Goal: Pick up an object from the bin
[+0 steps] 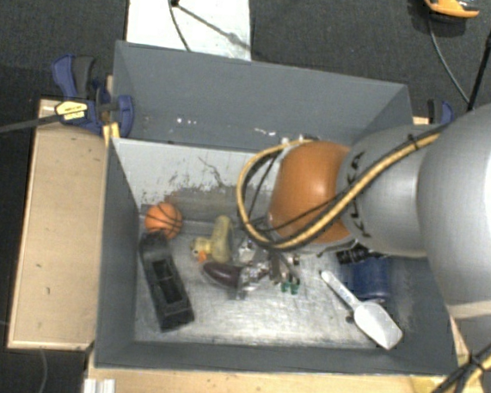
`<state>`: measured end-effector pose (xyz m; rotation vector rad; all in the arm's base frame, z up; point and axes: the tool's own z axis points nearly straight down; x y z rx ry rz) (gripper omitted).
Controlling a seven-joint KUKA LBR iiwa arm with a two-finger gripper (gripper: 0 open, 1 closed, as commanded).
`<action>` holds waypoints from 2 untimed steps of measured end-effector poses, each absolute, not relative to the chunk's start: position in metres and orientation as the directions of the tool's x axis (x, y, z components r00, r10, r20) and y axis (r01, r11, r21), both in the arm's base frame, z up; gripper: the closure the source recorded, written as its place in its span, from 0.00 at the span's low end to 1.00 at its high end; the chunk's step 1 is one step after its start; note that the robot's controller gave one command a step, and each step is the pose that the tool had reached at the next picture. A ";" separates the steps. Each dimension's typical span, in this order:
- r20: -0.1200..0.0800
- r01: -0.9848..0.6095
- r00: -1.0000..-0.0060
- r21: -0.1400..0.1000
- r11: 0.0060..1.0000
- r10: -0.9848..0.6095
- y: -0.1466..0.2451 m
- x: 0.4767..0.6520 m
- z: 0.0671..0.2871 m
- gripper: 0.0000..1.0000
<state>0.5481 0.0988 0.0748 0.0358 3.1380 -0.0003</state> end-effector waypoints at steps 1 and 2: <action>-0.003 0.023 -1.000 0.000 1.000 0.023 0.099 0.548 0.075 1.00; -0.003 -0.098 -0.995 0.001 0.995 -0.098 0.151 0.535 0.206 1.00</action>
Offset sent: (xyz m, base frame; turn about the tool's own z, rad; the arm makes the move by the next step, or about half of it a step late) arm -0.0137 0.0519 0.1305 -0.1246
